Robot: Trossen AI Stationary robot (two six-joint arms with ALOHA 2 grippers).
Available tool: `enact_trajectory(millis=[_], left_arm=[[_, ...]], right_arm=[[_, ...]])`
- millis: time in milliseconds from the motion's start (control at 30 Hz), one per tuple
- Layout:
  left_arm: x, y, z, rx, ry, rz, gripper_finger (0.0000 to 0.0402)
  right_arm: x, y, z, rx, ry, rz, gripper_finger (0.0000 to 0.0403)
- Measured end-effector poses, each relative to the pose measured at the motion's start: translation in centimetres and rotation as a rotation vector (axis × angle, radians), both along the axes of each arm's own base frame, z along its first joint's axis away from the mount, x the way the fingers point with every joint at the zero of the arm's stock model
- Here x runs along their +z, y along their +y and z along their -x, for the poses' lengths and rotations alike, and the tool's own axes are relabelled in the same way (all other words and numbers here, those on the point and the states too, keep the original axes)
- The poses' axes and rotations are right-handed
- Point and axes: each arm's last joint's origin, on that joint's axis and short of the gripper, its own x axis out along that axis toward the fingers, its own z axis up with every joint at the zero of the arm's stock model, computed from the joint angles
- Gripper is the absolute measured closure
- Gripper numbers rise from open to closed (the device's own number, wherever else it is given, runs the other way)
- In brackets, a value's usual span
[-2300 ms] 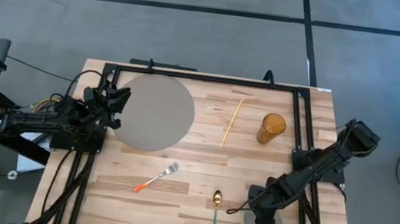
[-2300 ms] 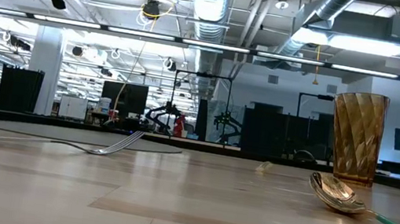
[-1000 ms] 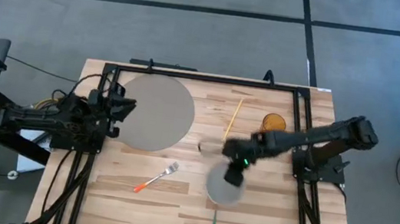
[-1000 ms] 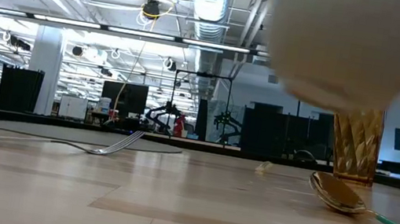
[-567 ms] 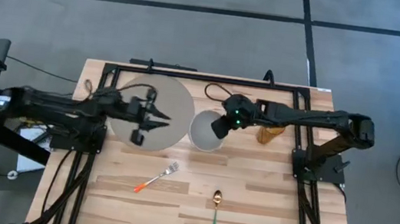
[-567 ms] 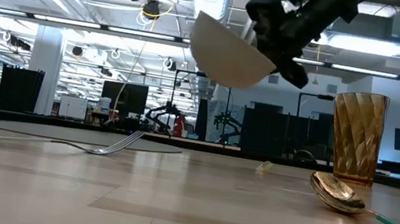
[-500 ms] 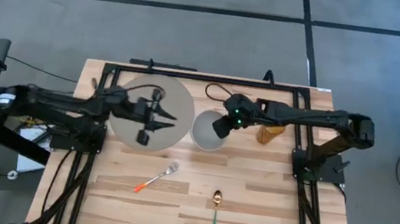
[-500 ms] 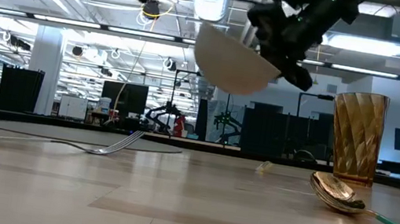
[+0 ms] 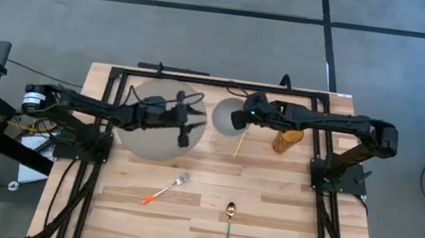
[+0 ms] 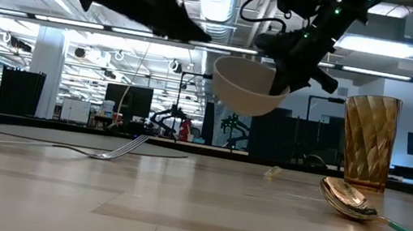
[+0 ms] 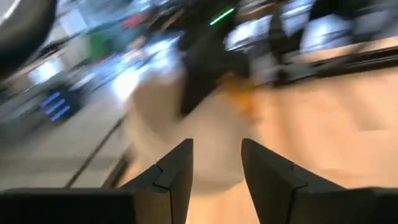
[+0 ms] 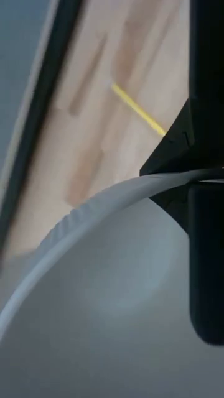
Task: Pick & Place Utensil
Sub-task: Put the gray bowl on the gray mat
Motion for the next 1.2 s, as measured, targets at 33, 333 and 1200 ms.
enact_trajectory(millis=[33,333,1200], left_arm=[[-0.2,0.2,-0.1,0.067,0.000,0.006,0.0268],[0.0,0.6,-0.9,0.150,-0.155,0.086,0.0279],[1.5,2.6,-0.2,0.352,-0.349,0.122,0.0280]], right_arm=[[0.1,-0.1,0.0,-0.022,-0.009,0.020,0.0397],[2.0,-0.6,-1.5,-0.095,-0.156,0.289,0.0396],[3.5,0.0,-2.2,-0.203,-0.233,0.474,0.0396]])
